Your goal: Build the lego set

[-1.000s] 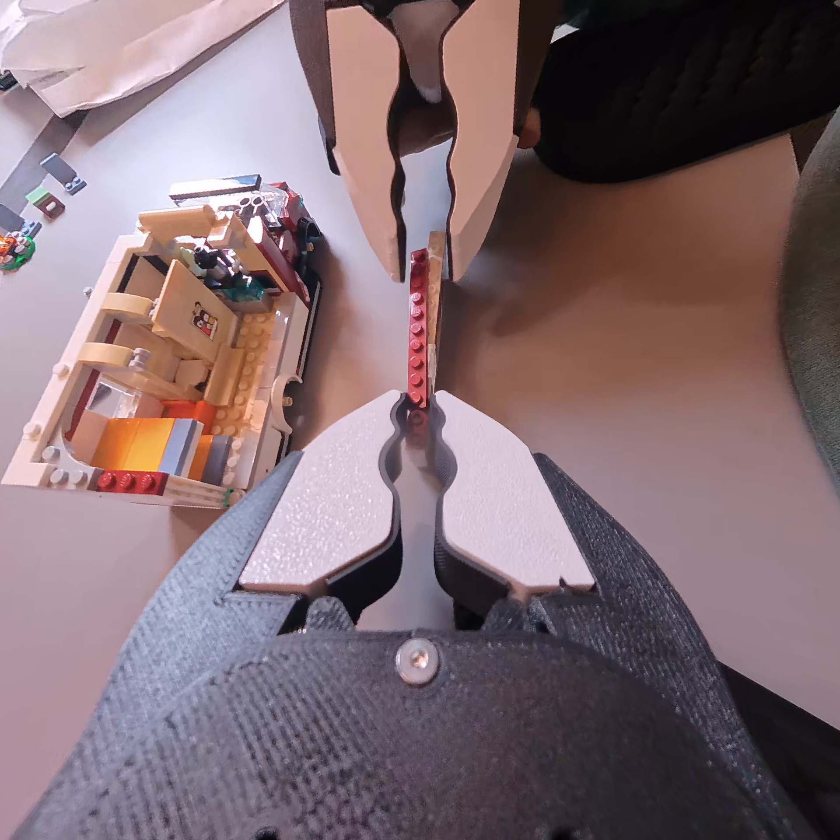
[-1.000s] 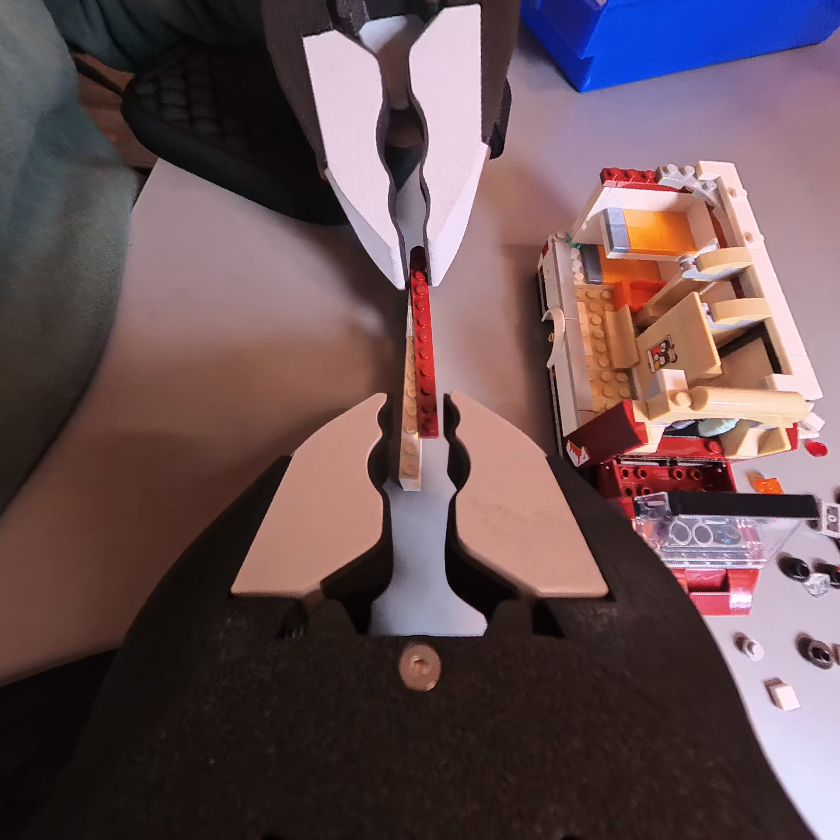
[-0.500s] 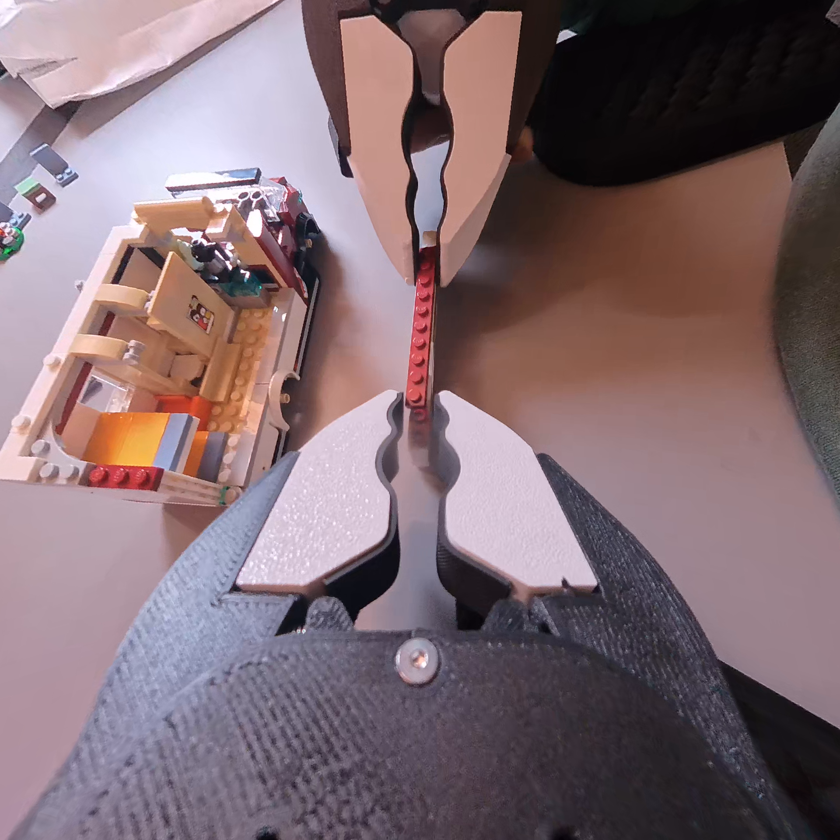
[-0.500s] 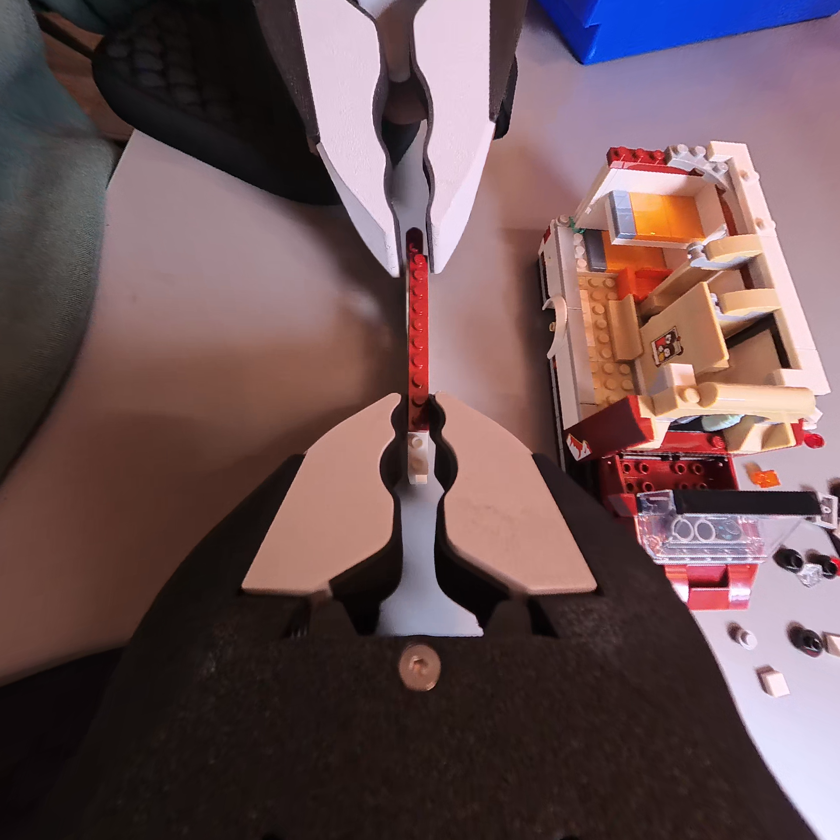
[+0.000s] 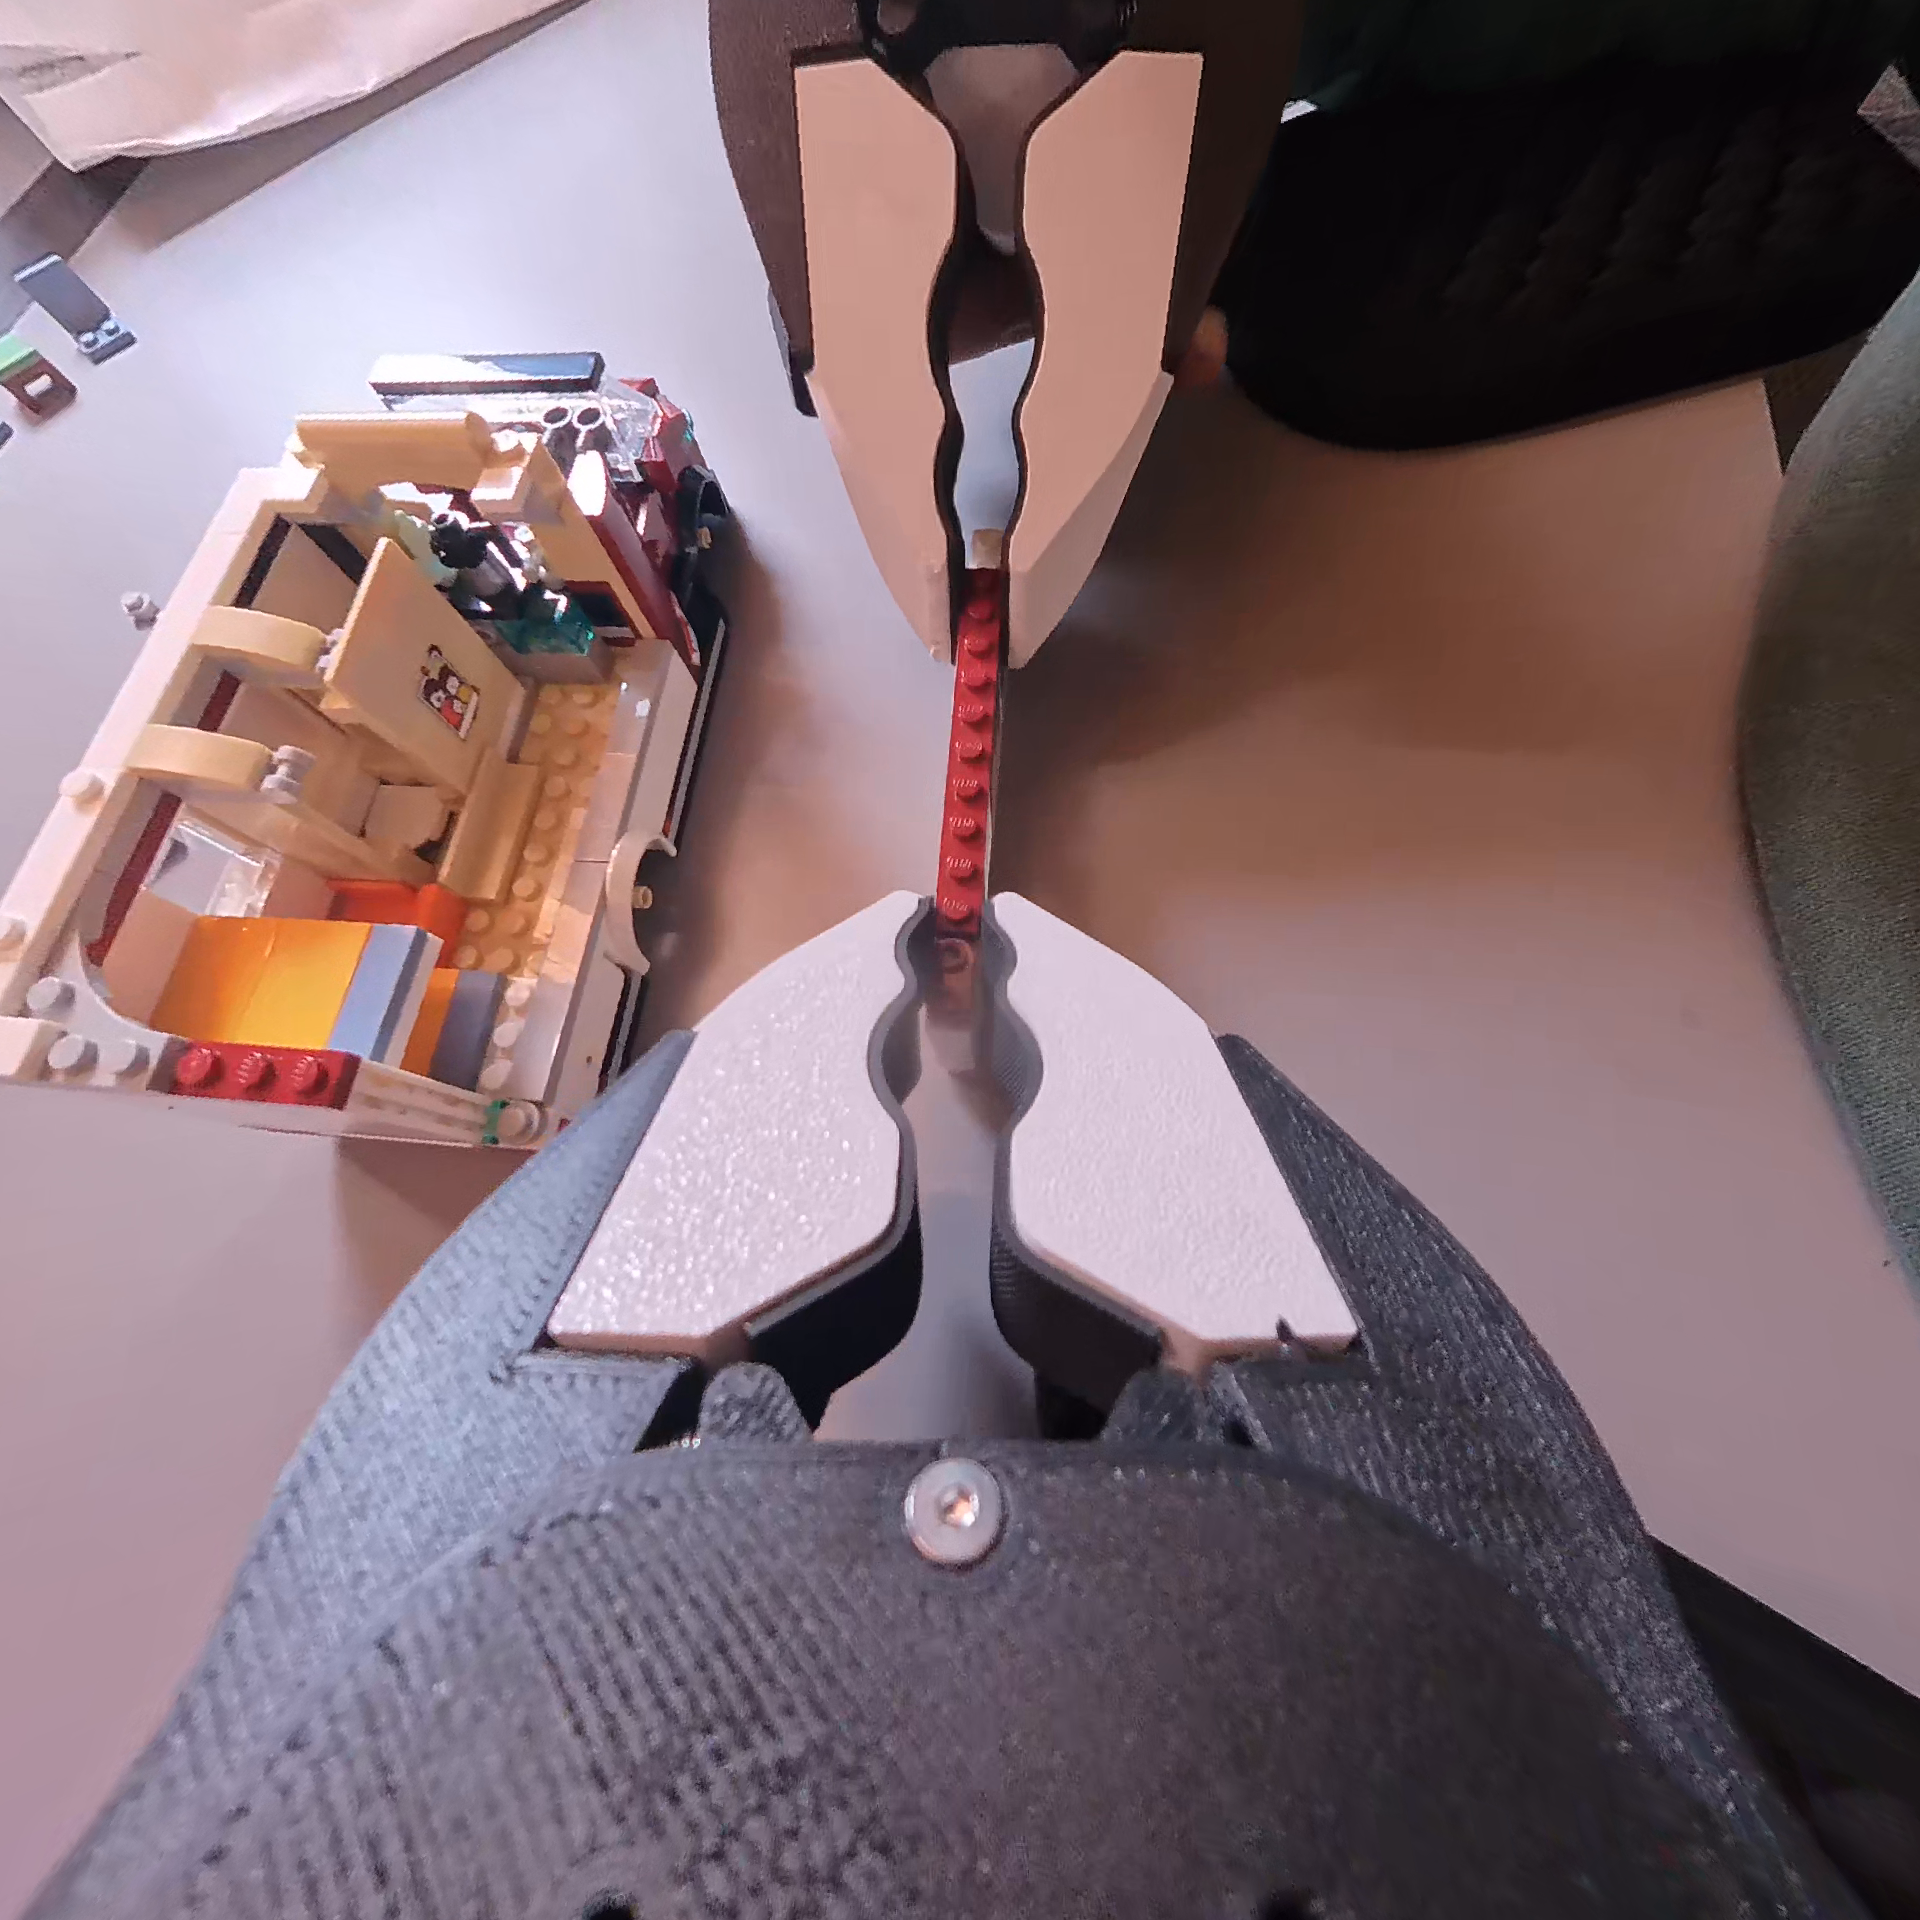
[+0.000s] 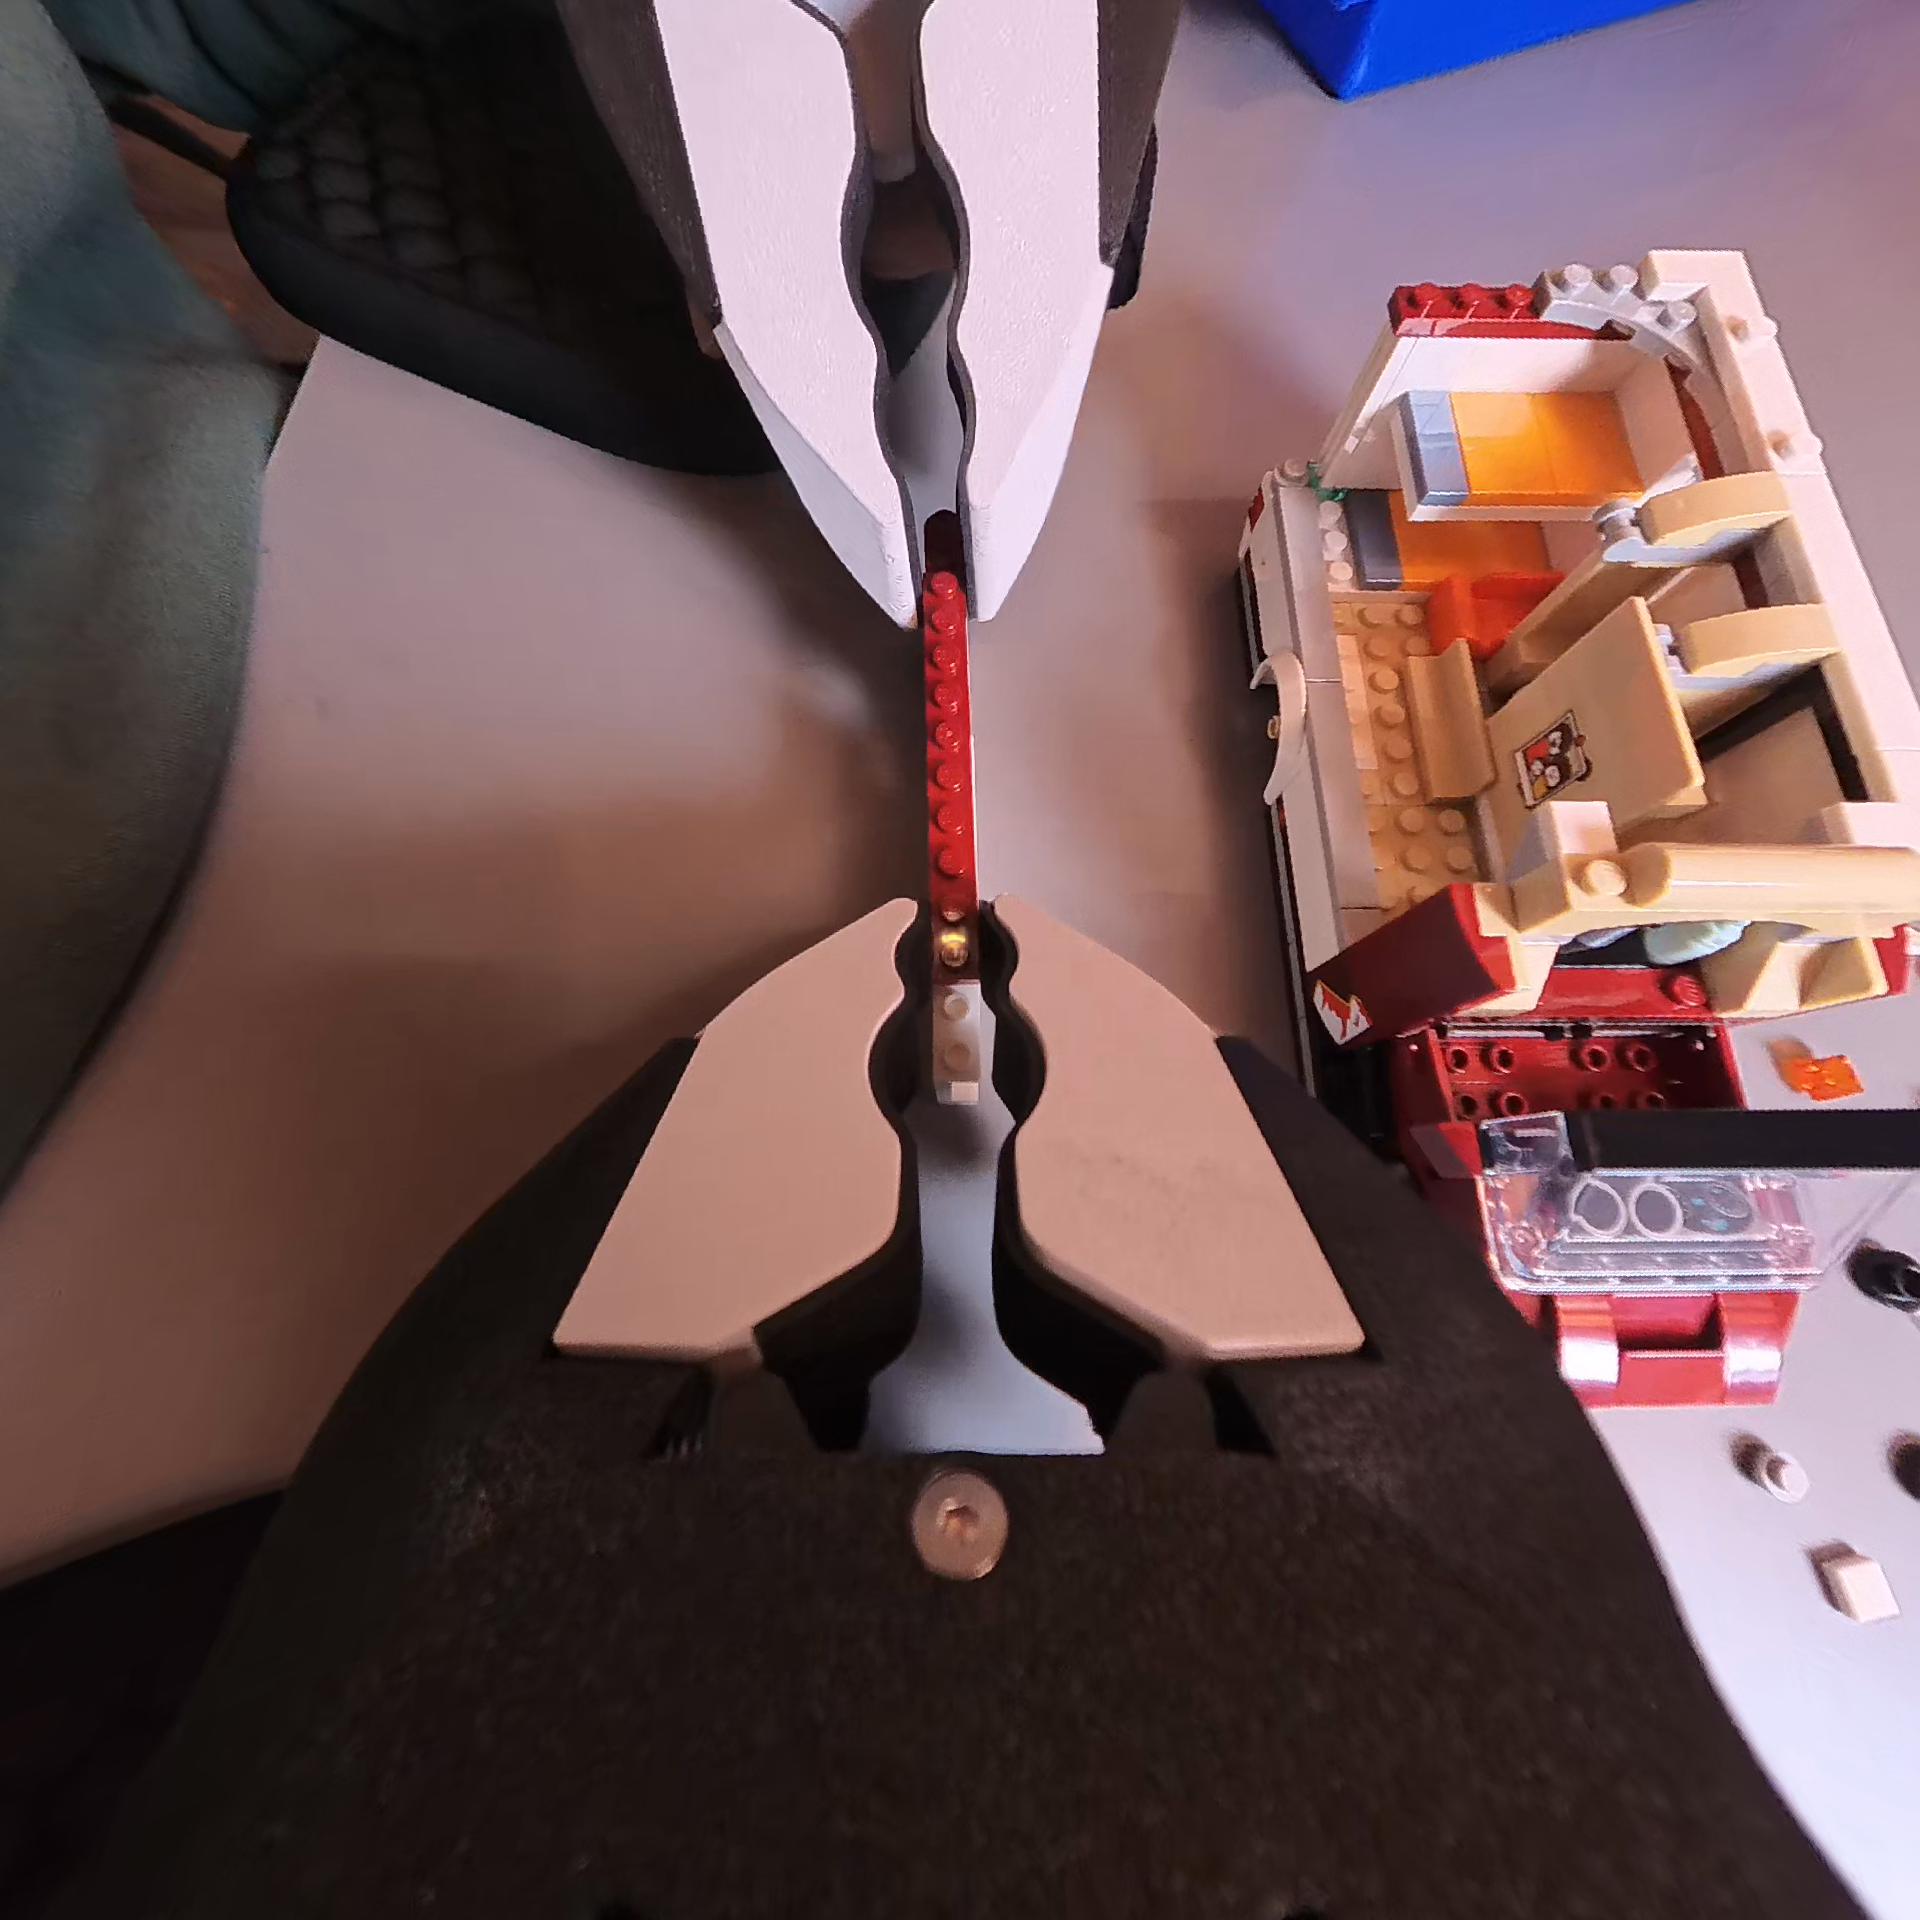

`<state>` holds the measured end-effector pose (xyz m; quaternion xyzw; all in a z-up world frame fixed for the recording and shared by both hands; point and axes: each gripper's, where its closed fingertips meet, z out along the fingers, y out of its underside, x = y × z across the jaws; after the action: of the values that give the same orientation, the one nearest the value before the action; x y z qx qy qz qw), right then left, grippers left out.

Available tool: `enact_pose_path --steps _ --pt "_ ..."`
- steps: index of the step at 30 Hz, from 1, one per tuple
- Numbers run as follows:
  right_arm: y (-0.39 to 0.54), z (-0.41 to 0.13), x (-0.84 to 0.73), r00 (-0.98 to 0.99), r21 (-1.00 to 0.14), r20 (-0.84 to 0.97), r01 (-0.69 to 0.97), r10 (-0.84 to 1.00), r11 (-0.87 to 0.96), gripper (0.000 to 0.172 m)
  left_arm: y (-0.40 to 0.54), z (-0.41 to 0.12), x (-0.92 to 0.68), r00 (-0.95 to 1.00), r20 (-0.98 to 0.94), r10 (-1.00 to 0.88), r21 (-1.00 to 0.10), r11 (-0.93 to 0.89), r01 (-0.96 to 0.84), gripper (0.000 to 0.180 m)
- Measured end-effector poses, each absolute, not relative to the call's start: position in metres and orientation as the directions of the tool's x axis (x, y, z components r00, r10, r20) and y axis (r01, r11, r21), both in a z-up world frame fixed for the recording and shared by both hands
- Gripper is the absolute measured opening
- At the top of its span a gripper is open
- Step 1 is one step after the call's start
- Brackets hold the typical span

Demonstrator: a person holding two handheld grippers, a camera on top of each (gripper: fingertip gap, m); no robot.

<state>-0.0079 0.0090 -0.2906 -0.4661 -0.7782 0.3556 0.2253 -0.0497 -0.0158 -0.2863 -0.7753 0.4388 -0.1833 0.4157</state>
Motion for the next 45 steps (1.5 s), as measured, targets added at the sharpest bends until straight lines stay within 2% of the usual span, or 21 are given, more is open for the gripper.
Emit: enact_pose_path --steps 12,26,29,33,45 --pt "0.009 -0.284 -0.007 -0.466 -0.765 0.053 0.55 0.883 0.336 0.013 -0.018 -0.287 -0.049 0.552 -0.046 -0.832 -0.793 -0.306 -0.527 0.008" --pt "0.009 -0.285 -0.007 -0.468 -0.745 0.096 0.552 0.879 0.375 0.007 -0.018 -0.286 -0.048 0.548 -0.047 -0.835 -0.794 -0.301 -0.528 0.008" --pt "0.009 -0.285 -0.007 -0.465 -0.743 0.085 0.559 0.881 0.367 0.007 -0.017 -0.282 -0.046 0.546 -0.034 -0.837 -0.813 -0.295 -0.503 0.019" --pt "0.009 -0.285 -0.007 -0.466 -0.738 0.068 0.571 0.882 0.359 0.007 -0.014 -0.282 -0.043 0.548 -0.062 -0.834 -0.812 -0.277 -0.514 0.009" --pt "0.009 -0.286 -0.007 -0.438 -0.716 -0.008 0.63 0.899 0.301 0.008 -0.014 -0.285 -0.044 0.566 0.055 -0.823 -0.752 -0.407 -0.519 0.009"
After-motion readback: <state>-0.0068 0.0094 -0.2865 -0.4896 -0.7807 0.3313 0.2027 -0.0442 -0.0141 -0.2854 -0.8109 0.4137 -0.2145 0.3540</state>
